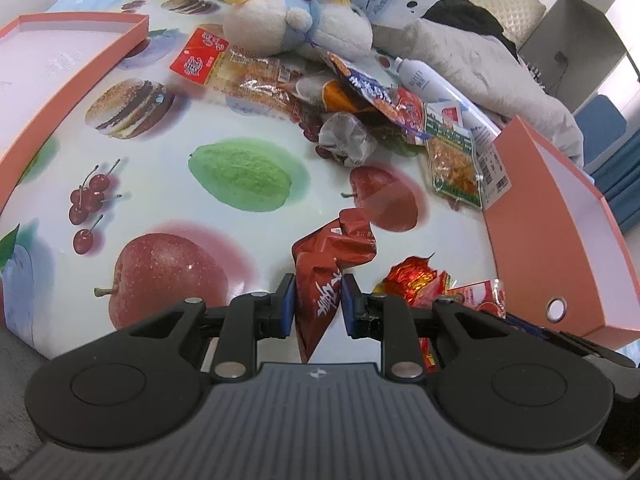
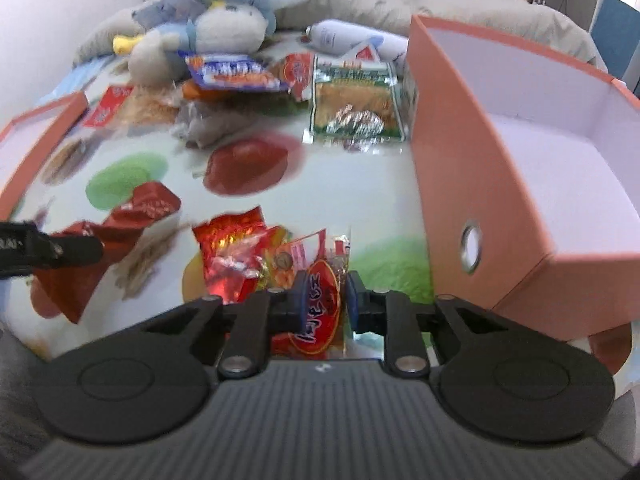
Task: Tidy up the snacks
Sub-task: 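Lift the red wrapper with the left gripper while the right carries candies to the box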
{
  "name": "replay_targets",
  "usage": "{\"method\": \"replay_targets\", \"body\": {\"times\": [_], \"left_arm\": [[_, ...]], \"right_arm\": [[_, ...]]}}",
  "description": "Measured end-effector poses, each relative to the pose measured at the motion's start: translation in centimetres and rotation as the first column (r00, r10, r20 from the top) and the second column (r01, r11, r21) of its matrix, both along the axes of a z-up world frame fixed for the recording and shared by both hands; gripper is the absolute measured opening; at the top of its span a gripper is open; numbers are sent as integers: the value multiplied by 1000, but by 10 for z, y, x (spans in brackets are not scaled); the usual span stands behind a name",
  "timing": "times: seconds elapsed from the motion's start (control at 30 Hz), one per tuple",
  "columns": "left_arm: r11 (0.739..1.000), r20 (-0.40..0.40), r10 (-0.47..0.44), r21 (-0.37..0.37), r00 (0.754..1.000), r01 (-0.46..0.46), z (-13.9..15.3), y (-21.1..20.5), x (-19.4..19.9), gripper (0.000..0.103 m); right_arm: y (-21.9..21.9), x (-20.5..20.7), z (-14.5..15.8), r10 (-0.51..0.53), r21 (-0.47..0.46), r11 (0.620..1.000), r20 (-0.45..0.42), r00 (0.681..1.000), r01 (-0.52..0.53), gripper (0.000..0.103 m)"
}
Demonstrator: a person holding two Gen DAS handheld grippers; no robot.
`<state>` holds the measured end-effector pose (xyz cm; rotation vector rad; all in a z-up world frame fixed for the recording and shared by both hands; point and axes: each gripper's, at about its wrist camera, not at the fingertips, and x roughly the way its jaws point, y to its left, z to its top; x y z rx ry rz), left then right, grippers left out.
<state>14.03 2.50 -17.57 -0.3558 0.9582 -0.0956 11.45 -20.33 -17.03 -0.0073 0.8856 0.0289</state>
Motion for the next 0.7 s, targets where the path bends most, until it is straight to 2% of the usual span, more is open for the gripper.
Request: {"method": "replay_targets", "body": {"times": [0.2, 0.7], "left_arm": [[1000, 29, 3, -12, 1000, -3, 11, -4, -1, 27], [1000, 126, -2, -28, 992, 6, 64, -18, -11, 27]], "right_arm": [[-7, 0, 11, -10, 19, 1000, 16, 1000, 10, 14], [-12, -11, 72, 7, 44, 999, 130, 992, -12, 12]]}}
